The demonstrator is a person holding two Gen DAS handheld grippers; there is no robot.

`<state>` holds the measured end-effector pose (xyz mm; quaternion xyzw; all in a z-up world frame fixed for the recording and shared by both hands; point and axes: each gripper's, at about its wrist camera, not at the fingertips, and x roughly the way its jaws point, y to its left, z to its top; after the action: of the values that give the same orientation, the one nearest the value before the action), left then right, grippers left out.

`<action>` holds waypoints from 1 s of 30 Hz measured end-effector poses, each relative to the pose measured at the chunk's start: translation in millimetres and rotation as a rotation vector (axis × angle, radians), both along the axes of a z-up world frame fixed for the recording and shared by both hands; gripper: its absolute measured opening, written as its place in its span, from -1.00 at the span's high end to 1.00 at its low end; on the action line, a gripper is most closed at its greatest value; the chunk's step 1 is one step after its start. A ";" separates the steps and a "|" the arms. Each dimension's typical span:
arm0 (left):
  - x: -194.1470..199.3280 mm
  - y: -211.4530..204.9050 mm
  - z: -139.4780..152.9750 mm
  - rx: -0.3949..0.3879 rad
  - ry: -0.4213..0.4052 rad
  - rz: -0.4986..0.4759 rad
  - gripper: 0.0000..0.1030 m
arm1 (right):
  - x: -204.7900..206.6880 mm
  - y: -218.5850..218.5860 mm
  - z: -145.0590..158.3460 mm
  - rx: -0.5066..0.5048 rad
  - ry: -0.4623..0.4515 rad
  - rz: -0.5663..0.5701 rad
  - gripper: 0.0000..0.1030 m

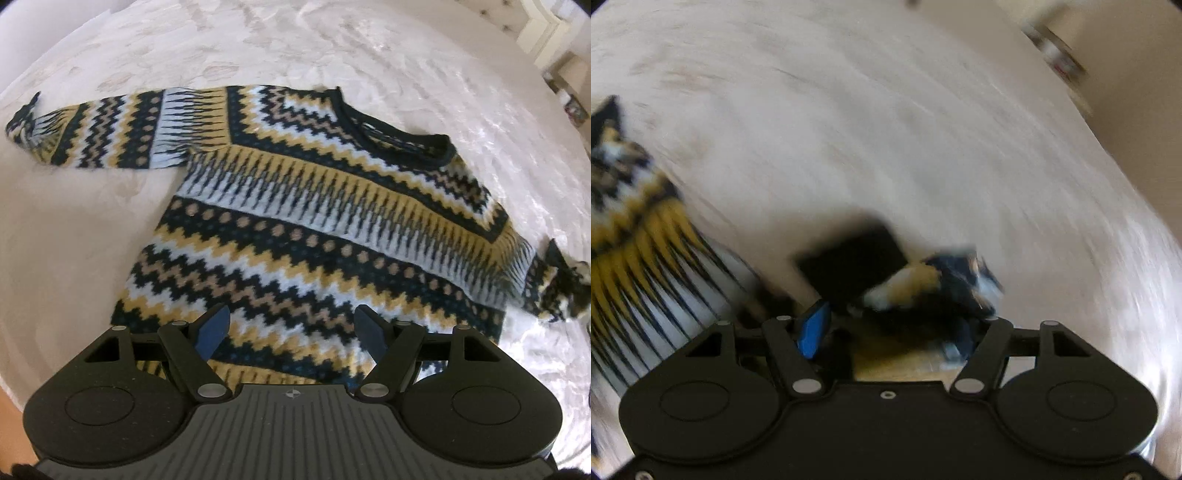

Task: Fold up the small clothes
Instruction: 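Reach to a sweater sleeve cuff and close the right gripper on it, then carry the held cuff with the right gripper across the sweater body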

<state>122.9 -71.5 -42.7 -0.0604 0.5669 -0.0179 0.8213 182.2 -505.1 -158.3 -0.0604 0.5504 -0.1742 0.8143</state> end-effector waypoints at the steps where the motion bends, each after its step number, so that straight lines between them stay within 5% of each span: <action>1: 0.9 -3.1 -0.8 -0.002 0.002 -0.012 -0.42 | -15.5 -11.1 0.6 0.009 0.005 -0.044 -0.29; 14: -1.3 -26.3 1.3 0.003 0.003 -0.114 -0.42 | -142.9 -63.8 17.6 0.213 -0.070 -0.446 -0.33; 21: -1.2 -29.6 -5.9 0.014 0.027 -0.124 -0.42 | -137.8 -32.7 50.3 0.088 -0.235 -0.240 -0.39; 30: 10.8 -40.3 -1.1 0.107 -0.043 -0.145 -0.44 | -81.4 22.0 13.5 0.027 -0.154 0.001 -0.57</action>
<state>133.7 -111.8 -43.8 0.0253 0.5521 -0.0480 0.8320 100.8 -483.1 -144.7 -0.0362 0.4885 -0.1707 0.8550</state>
